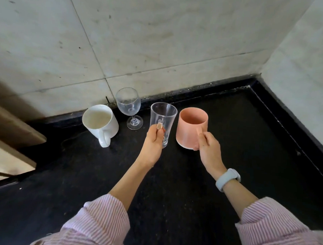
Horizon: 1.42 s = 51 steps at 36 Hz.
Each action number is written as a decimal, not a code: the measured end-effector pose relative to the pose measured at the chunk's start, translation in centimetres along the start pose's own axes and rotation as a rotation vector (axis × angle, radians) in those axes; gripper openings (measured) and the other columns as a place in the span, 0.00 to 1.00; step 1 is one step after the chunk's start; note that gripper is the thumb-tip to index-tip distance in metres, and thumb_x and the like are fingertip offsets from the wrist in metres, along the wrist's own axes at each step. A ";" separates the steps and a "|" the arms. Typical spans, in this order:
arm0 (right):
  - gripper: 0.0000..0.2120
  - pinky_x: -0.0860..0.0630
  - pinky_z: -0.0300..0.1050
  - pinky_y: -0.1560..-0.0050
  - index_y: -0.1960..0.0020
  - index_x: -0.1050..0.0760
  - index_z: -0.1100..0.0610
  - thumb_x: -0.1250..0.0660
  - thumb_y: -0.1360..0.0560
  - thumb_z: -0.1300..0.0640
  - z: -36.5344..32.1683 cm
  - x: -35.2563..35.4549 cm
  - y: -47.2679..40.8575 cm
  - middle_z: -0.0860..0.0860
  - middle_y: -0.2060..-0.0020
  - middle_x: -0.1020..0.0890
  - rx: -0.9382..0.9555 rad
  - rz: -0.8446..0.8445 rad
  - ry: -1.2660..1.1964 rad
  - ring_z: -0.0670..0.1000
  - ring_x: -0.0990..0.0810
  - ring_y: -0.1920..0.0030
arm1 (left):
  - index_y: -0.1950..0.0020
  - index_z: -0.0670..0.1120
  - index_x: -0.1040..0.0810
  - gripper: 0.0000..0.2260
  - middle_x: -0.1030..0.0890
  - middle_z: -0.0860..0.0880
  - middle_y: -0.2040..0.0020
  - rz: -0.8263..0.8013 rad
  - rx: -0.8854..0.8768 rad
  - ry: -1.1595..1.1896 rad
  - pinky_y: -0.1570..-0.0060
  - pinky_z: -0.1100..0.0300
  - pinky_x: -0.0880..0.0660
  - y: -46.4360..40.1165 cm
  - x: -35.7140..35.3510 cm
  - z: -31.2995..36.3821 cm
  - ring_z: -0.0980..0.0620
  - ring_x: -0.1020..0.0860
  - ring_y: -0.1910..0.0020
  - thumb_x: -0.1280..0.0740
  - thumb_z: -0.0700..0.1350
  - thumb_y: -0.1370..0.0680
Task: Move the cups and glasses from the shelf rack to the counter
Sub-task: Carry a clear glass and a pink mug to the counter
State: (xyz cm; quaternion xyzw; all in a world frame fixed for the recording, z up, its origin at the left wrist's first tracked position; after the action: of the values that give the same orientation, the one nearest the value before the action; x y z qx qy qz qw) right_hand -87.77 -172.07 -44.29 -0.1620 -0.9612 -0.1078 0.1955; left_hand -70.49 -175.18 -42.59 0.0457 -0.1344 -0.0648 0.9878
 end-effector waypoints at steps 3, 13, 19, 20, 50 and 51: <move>0.15 0.29 0.42 0.59 0.65 0.31 0.53 0.45 0.21 0.52 0.2 -0.7 -1.6 0.53 0.66 0.25 0.004 -0.011 -0.013 0.52 0.24 0.61 | 0.53 0.43 0.32 0.08 0.31 0.48 0.55 -0.003 -0.012 0.000 0.55 0.66 0.34 -1.4 -0.3 -0.5 0.56 0.33 0.57 0.48 0.43 0.18; 0.13 0.23 0.56 0.48 0.56 0.25 0.57 0.42 0.22 0.51 0.2 -2.5 -5.1 0.57 0.60 0.19 -0.005 0.041 0.005 0.55 0.20 0.55 | 0.42 0.42 0.28 0.10 0.23 0.45 0.45 0.020 -0.061 -0.070 0.44 0.58 0.29 -4.4 0.0 -1.8 0.51 0.25 0.46 0.45 0.42 0.19; 0.12 0.22 0.57 0.50 0.57 0.25 0.55 0.41 0.22 0.49 -0.3 -3.4 -5.8 0.59 0.58 0.19 -0.013 0.103 -0.008 0.57 0.20 0.55 | 0.42 0.44 0.27 0.09 0.23 0.45 0.46 0.074 -0.093 -0.216 0.46 0.54 0.27 -5.5 0.6 -2.7 0.47 0.24 0.47 0.41 0.42 0.20; 0.11 0.22 0.57 0.49 0.58 0.25 0.54 0.41 0.22 0.49 -0.4 -3.6 -6.0 0.58 0.57 0.19 -0.017 0.106 -0.006 0.56 0.20 0.55 | 0.43 0.44 0.27 0.08 0.22 0.45 0.46 0.087 -0.105 -0.244 0.48 0.54 0.26 -5.6 0.7 -2.8 0.47 0.24 0.48 0.41 0.42 0.21; 0.22 0.34 0.53 0.31 0.29 0.38 0.59 0.43 0.22 0.54 -2.8 -4.6 3.2 0.58 0.31 0.31 0.244 -0.103 0.561 0.56 0.36 0.29 | 0.31 0.47 0.34 0.19 0.32 0.48 0.30 0.181 0.031 -0.834 0.30 0.46 0.43 4.5 4.9 -3.8 0.49 0.36 0.30 0.41 0.50 0.22; 0.22 0.36 0.54 0.30 0.29 0.39 0.59 0.44 0.21 0.53 -3.1 -5.4 4.5 0.57 0.30 0.33 0.287 -0.158 0.625 0.56 0.38 0.28 | 0.31 0.48 0.33 0.19 0.32 0.49 0.29 0.182 0.044 -0.865 0.29 0.45 0.44 5.9 5.9 -4.1 0.49 0.37 0.29 0.41 0.50 0.22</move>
State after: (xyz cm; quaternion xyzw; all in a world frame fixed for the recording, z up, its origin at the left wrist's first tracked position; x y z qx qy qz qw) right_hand -80.44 -170.15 -43.09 -0.0171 -0.8699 -0.0309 0.4919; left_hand -63.08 -169.84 -44.33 0.0234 -0.5404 0.0121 0.8410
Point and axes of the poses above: each hand's wrist, its own y-axis away from the middle knuckle, its own x-axis out of the back of the hand, z = x × y, the point moved 4 cm from there along -y, towards the middle knuckle
